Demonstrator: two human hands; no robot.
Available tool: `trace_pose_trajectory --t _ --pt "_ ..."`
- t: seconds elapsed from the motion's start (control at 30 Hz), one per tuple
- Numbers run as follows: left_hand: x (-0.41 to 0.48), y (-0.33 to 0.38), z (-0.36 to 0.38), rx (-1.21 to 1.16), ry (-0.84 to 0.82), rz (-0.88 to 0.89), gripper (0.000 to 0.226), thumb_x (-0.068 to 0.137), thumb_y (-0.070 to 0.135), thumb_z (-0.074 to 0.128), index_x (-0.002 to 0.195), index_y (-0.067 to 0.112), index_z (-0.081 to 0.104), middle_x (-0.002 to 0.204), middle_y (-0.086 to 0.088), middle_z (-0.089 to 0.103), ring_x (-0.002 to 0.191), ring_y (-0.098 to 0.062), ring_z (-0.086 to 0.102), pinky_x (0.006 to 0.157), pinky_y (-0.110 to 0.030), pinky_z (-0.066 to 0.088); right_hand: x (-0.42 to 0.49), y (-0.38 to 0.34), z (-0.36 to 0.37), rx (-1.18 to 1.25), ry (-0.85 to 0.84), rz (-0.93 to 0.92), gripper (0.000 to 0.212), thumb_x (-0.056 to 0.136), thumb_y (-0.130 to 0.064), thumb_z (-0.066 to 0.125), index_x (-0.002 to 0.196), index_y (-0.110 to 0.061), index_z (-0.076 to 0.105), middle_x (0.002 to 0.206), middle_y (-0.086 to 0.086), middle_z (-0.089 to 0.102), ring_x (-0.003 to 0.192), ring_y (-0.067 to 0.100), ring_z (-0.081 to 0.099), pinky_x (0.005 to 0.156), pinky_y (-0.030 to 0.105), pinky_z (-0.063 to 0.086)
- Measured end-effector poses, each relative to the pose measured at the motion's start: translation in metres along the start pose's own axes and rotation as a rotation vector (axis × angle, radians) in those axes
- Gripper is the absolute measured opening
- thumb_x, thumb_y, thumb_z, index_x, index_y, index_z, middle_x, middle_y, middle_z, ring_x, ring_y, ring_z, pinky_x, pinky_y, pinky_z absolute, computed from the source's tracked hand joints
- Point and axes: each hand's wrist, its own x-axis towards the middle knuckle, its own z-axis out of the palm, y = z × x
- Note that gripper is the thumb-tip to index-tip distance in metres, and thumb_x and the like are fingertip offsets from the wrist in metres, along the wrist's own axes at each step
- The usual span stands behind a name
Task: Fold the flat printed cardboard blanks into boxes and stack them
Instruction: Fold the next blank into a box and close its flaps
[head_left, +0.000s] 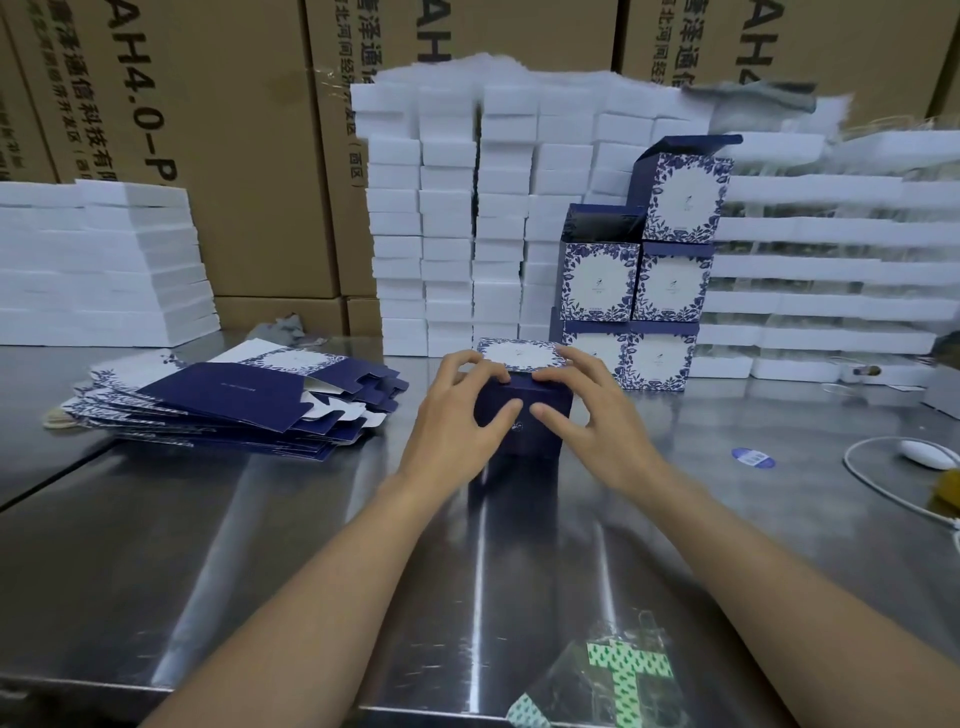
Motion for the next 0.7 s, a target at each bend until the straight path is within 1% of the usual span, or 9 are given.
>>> trace_pose_trajectory --t 0.03,0.13,0.23,0.27,0.33,0.43,0.57,0.63,0.7 --pt "0.0 0.002 0.001 -0.004 -0.001 0.004 0.022 0.094 0.044 0.072 0.113 0.047 0.061 0.14 0.021 0.043 0.118 -0.001 0.056 0.088 -0.007 0.037 0.0 -0.005 0.0 -0.001 0.016 -0.021 0.032 0.097 -0.041 0.072 0.129 -0.036 0.069 0.153 -0.015 0.048 0.143 0.003 0.045 0.118 0.029 0.035" --pt "-0.001 0.004 0.002 0.029 -0.008 0.025 0.026 0.093 0.04 0.072 0.117 0.047 0.065 0.147 0.019 0.045 0.132 -0.008 0.051 0.099 -0.025 0.043 -0.001 -0.017 0.003 0.008 0.011 -0.054 0.027 0.095 -0.041 0.068 0.121 -0.035 0.071 0.135 -0.025 0.062 0.131 0.003 0.056 0.111 0.027 0.042" --pt "-0.001 0.004 0.001 0.087 0.001 0.039 0.027 0.092 0.037 0.074 0.117 0.044 0.069 0.147 0.02 0.049 0.139 -0.009 0.043 0.102 -0.025 0.038 -0.003 -0.018 0.007 0.022 0.016 -0.064 0.029 0.094 -0.031 0.072 0.122 -0.035 0.066 0.125 -0.039 0.057 0.123 -0.005 0.057 0.104 0.017 0.042" --pt "0.0 0.003 0.0 0.114 0.008 0.049 0.027 0.091 0.038 0.076 0.117 0.041 0.07 0.145 0.02 0.052 0.139 -0.009 0.042 0.103 -0.025 0.038 -0.003 -0.016 0.008 0.028 0.029 -0.057 0.032 0.094 -0.026 0.074 0.123 -0.033 0.064 0.125 -0.038 0.056 0.122 -0.006 0.057 0.103 0.014 0.041" --pt "0.001 0.002 0.0 0.172 0.025 0.082 0.026 0.091 0.037 0.078 0.116 0.035 0.072 0.135 0.019 0.062 0.136 -0.011 0.046 0.105 -0.03 0.043 -0.002 -0.011 0.007 0.019 0.041 -0.047 0.036 0.092 -0.016 0.077 0.125 -0.026 0.065 0.127 -0.027 0.057 0.122 -0.003 0.057 0.105 0.014 0.04" --pt "0.001 0.004 -0.001 0.25 0.039 0.097 0.02 0.09 0.035 0.079 0.109 0.035 0.072 0.113 0.021 0.071 0.118 -0.012 0.059 0.099 -0.037 0.045 -0.001 -0.009 0.007 -0.016 0.017 -0.056 0.039 0.09 -0.009 0.079 0.125 -0.022 0.067 0.126 -0.014 0.062 0.118 0.003 0.059 0.105 0.021 0.045" --pt "0.0 0.006 -0.002 0.363 0.077 0.16 0.013 0.094 0.041 0.075 0.105 0.036 0.073 0.106 0.019 0.073 0.107 -0.013 0.06 0.091 -0.034 0.037 -0.001 -0.009 0.007 -0.038 0.056 -0.058 0.024 0.092 -0.013 0.08 0.114 -0.019 0.074 0.128 -0.009 0.067 0.116 0.008 0.062 0.102 0.024 0.046" --pt "0.0 0.007 -0.003 0.368 0.077 0.171 0.009 0.096 0.041 0.073 0.103 0.036 0.075 0.102 0.018 0.073 0.104 -0.013 0.059 0.09 -0.034 0.036 0.0 -0.008 0.005 -0.079 0.071 -0.075 0.014 0.093 -0.016 0.08 0.106 -0.018 0.078 0.129 -0.007 0.069 0.117 0.009 0.061 0.102 0.018 0.042" --pt "0.0 0.008 -0.003 0.363 0.063 0.178 0.007 0.097 0.039 0.072 0.103 0.035 0.076 0.101 0.018 0.072 0.103 -0.013 0.059 0.091 -0.034 0.036 0.0 -0.009 0.006 -0.11 0.08 -0.105 0.006 0.092 -0.015 0.081 0.097 -0.017 0.079 0.12 -0.006 0.073 0.115 0.014 0.061 0.101 0.012 0.037"
